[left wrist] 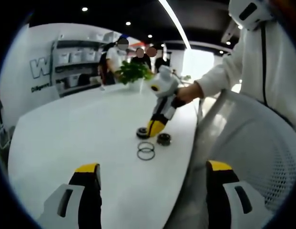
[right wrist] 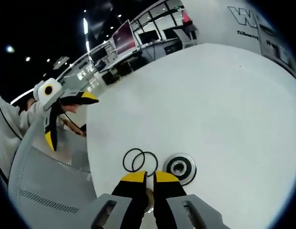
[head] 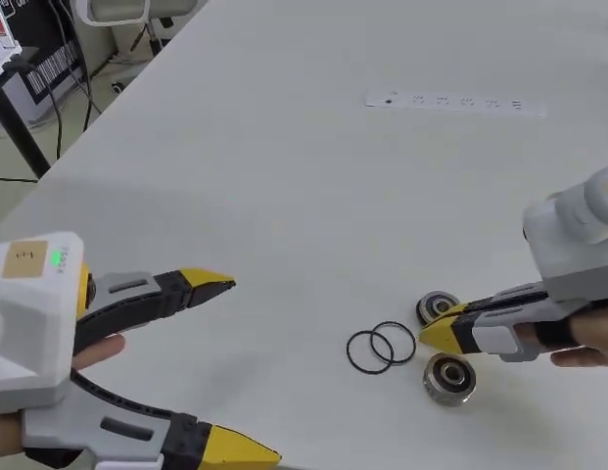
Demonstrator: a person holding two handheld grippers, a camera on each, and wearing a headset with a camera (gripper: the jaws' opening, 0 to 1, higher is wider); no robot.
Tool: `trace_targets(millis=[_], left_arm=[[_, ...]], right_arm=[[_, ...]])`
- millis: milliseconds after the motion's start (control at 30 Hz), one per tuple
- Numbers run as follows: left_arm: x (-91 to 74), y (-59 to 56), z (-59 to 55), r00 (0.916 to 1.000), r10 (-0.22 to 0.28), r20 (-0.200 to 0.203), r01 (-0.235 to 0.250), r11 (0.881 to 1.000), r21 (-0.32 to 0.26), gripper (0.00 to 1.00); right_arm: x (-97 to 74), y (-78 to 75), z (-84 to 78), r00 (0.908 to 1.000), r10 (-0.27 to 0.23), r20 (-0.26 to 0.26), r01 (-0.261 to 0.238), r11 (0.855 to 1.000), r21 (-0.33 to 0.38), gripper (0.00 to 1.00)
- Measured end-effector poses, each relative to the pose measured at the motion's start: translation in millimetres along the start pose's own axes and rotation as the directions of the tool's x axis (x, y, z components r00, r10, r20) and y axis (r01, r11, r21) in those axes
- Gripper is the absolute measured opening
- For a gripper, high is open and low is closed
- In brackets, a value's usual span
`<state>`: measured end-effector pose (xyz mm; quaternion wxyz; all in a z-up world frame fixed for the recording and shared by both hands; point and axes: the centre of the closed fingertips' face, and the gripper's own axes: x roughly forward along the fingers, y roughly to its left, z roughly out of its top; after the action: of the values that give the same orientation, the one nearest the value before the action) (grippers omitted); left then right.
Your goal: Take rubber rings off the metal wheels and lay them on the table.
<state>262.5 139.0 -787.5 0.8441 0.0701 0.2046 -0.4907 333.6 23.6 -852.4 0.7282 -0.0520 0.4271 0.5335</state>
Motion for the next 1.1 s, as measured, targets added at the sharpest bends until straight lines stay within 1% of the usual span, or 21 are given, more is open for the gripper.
trace_targets(millis=[67, 167, 233, 267, 333, 367, 400, 500, 567, 633, 667, 700, 733, 767, 833, 867, 933, 967, 1033, 1100], left_arm=[[0.3, 0.5, 0.5, 1.0, 0.0, 0.0, 0.0, 1.0, 0.003, 0.93], [0.3, 0.6, 1.8, 1.0, -0.003, 0.001, 0.003, 1.0, 0.008, 0.93], [-0.2, 0.5, 2.1, 1.0, -0.007, -0.002, 0.007, 1.0, 0.013, 0.93], [-0.5, 0.9, 2.2, 1.0, -0.008, -0.004, 0.008, 1.0, 0.015, 0.93], [-1.2, 2.1, 3.4, 1.0, -0.008, -0.002, 0.008, 1.0, 0.02, 0.93], [-1.4, 3.1, 4.2, 1.0, -0.009, -0.002, 0.009, 1.0, 0.022, 0.92], [-1.4, 3.8, 4.7, 1.0, -0.009, -0.002, 0.009, 1.0, 0.023, 0.92], [-1.6, 4.3, 7.1, 0.9999, -0.014, -0.002, 0.014, 0.999, 0.034, 0.92], [-1.7, 4.9, 9.8, 0.9999, -0.016, 0.001, 0.016, 0.999, 0.036, 0.92], [-1.0, 5.9, 15.1, 0.9997, -0.021, 0.012, 0.02, 0.999, 0.034, 0.92], [-0.4, 6.7, 18.3, 0.9995, -0.024, 0.019, 0.023, 0.999, 0.039, 0.92], [0.1, 7.5, 20.1, 0.9994, -0.028, 0.021, 0.027, 0.999, 0.042, 0.93], [0.6, 9.5, 23.4, 0.9994, -0.028, 0.019, 0.027, 0.999, 0.04, 0.94], [0.8, 11.3, 26.1, 0.9995, -0.025, 0.018, 0.024, 0.999, 0.039, 0.94], [0.5, 13.4, 34.0, 0.9994, -0.025, 0.024, 0.023, 0.998, 0.059, 0.95], [0.5, 15.2, 39.1, 0.9994, -0.023, 0.026, 0.021, 0.997, 0.078, 0.95], [0.9, 18.3, 45.9, 0.9993, -0.018, 0.032, 0.015, 0.996, 0.089, 0.94], [1.4, 19.7, 50.3, 0.9991, -0.022, 0.036, 0.018, 0.995, 0.095, 0.94], [2.8, 20.9, 55.3, 0.9988, -0.028, 0.039, 0.024, 0.995, 0.095, 0.93], [5.9, 20.6, 60.3, 0.9987, -0.038, 0.035, 0.034, 0.994, 0.1, 0.92]], right_arm=[[-4.8, -0.6, 1.6, 0.9999, -0.003, 0.01, 0.003, 1.0, 0.005, 0.01], [-13.7, -3.9, 7.2, 0.9987, -0.022, 0.047, 0.021, 1.0, 0.017, 0.03], [-19.6, -4.2, 11.2, 0.9967, -0.023, 0.077, 0.021, 0.999, 0.025, 0.04], [-22.0, -5.6, 11.9, 0.9961, -0.033, 0.082, 0.03, 0.999, 0.029, 0.04], [-26.7, -8.4, 16.1, 0.9928, -0.049, 0.109, 0.044, 0.998, 0.049, 0.04], [-28.9, -8.1, 21.3, 0.989, -0.047, 0.14, 0.037, 0.996, 0.076, 0.04], [-30.6, -8.4, 24.1, 0.9866, -0.048, 0.156, 0.034, 0.996, 0.088, 0.04], [-36.5, -10.7, 30.2, 0.9821, -0.063, 0.178, 0.047, 0.995, 0.091, 0.05], [-39.3, -10.2, 34.3, 0.9799, -0.063, 0.189, 0.048, 0.995, 0.084, 0.06], [-42.3, -8.8, 42.4, 0.9721, -0.06, 0.227, 0.045, 0.997, 0.07, 0.07], [-43.7, -9.5, 46.6, 0.967, -0.066, 0.246, 0.051, 0.997, 0.065, 0.07], [-44.2, -9.4, 49.0, 0.9648, -0.065, 0.255, 0.053, 0.997, 0.053, 0.08], [-45.2, -10.0, 53.5, 0.9593, -0.067, 0.274, 0.06, 0.998, 0.035, 0.09], [-46.1, -10.7, 56.1, 0.9554, -0.071, 0.287, 0.064, 0.997, 0.032, 0.1], [-47.7, -11.8, 61.6, 0.9465, -0.072, 0.315, 0.063, 0.997, 0.036, 0.11], [-48.1, -12.2, 63.3, 0.9433, -0.07, 0.324, 0.063, 0.997, 0.032, 0.11], [-48.5, -14.1, 64.6, 0.9401, -0.072, 0.333, 0.068, 0.997, 0.024, 0.14], [-49.0, -16.0, 64.3, 0.9386, -0.076, 0.337, 0.075, 0.997, 0.016, 0.14], [-49.5, -18.2, 62.3, 0.9377, -0.074, 0.339, 0.077, 0.997, 0.005, 0.15], [-49.6, -21.4, 59.6, 0.9365, -0.078, 0.342, 0.082, 0.997, 0.003, 0.16]])
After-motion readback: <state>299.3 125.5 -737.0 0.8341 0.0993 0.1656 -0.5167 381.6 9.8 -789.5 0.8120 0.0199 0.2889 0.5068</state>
